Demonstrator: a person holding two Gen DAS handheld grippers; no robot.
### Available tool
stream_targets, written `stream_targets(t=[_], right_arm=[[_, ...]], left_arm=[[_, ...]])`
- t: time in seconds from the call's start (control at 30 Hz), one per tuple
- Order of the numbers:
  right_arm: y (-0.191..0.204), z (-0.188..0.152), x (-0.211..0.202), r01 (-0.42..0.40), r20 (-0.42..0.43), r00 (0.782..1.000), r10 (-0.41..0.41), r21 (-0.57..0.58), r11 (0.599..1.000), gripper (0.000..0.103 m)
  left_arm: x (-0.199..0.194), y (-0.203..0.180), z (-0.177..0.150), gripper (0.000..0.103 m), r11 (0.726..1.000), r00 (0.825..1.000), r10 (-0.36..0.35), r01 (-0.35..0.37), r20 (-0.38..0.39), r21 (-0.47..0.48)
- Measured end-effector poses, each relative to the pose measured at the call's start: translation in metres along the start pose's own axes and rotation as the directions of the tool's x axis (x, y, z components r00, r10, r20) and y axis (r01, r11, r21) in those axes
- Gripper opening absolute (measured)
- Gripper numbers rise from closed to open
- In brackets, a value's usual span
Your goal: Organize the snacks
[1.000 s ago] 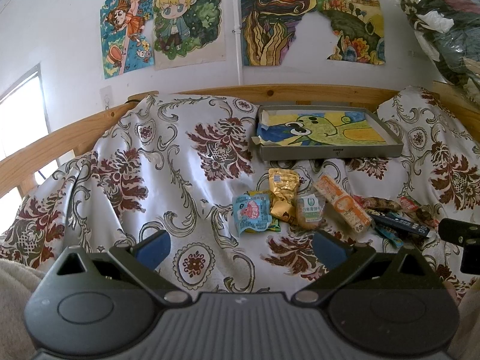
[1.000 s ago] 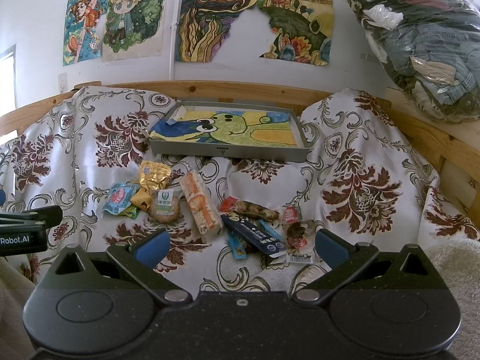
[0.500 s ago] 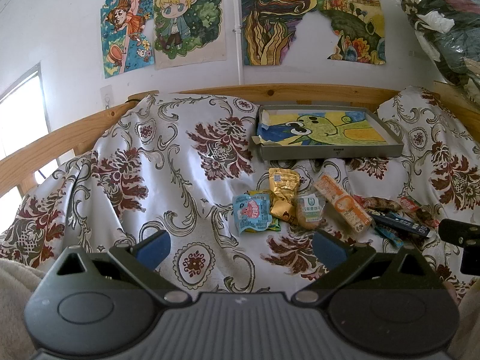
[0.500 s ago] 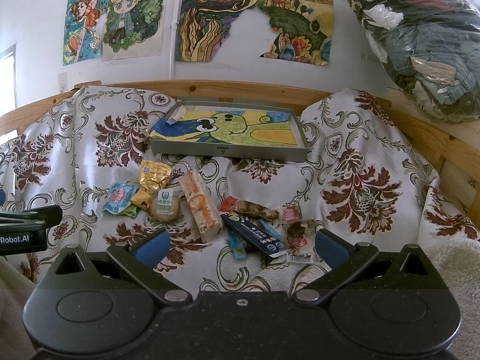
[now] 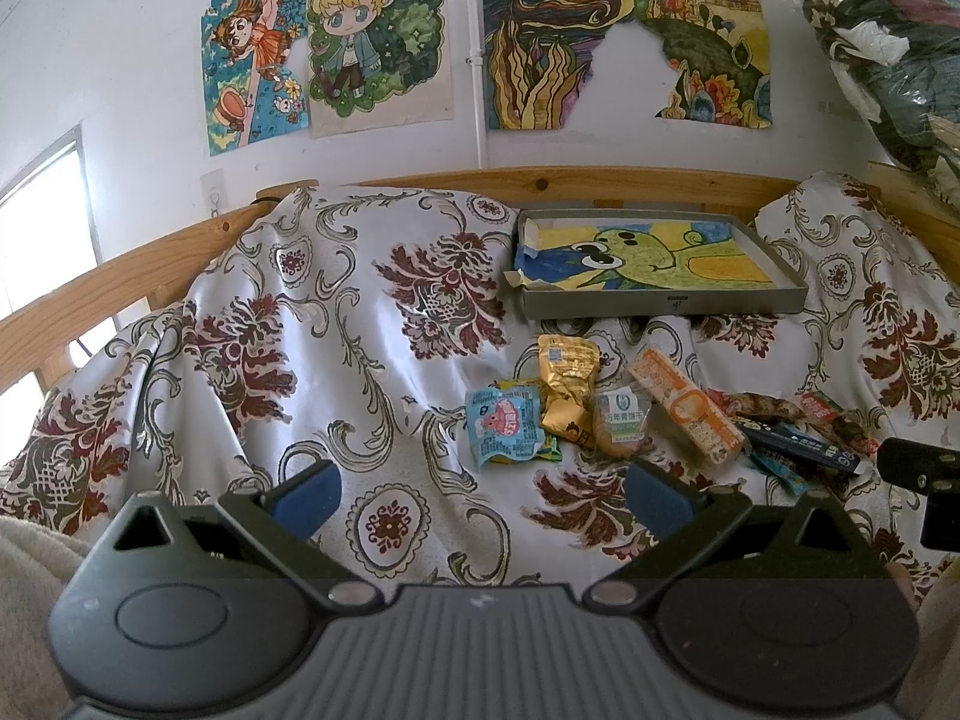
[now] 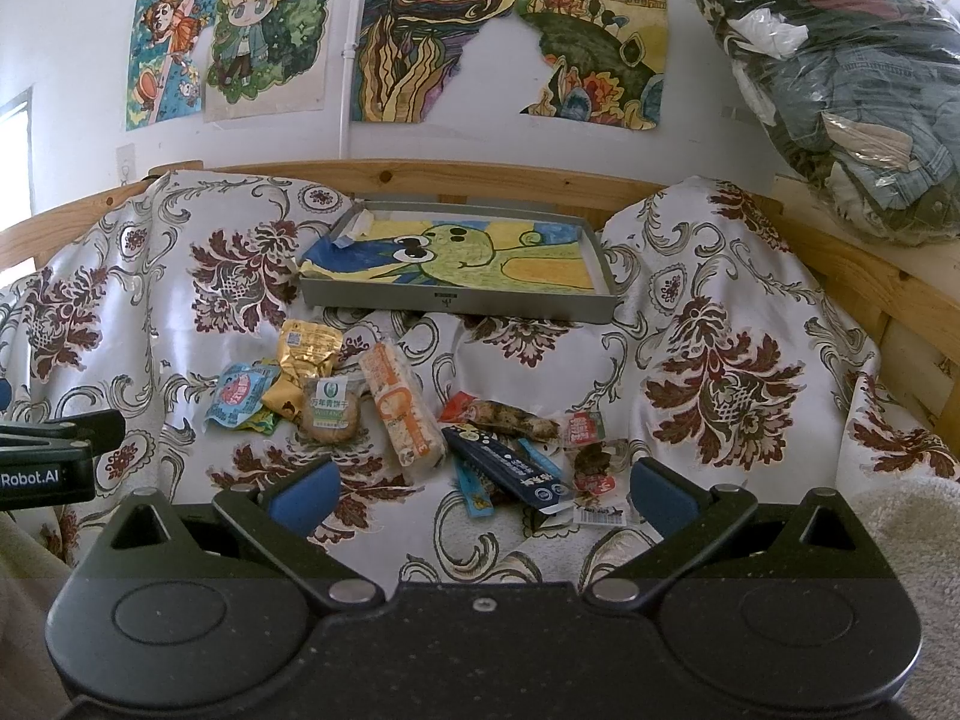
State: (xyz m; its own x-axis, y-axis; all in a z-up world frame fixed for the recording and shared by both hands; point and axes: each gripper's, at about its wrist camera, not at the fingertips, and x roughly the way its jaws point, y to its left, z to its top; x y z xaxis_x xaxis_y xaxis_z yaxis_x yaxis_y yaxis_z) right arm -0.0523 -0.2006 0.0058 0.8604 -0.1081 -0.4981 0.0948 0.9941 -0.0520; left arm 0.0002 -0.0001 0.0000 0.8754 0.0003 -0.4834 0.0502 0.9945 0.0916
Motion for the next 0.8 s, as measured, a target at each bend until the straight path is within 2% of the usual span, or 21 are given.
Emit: stream_targets(t=[0.63, 0.8], right_arm=[[0.0005, 0.0017, 0.0009, 0.0, -0.005, 1.0, 0.0, 0.002, 1.0, 0.102], [-0.0003, 0.0044, 0.0048, -0.004, -0.027, 1.0, 0.004, 0.006, 1.0, 0.102]], left_arm=[[-0.0008, 0.0001, -0.0015, 0.103, 1.0, 1.0, -0.001, 0.001, -0.01, 0.003], [0.0085, 0.001, 0.0007, 0.103, 1.0, 0.999, -0.009, 0.009, -0.045, 0.001]])
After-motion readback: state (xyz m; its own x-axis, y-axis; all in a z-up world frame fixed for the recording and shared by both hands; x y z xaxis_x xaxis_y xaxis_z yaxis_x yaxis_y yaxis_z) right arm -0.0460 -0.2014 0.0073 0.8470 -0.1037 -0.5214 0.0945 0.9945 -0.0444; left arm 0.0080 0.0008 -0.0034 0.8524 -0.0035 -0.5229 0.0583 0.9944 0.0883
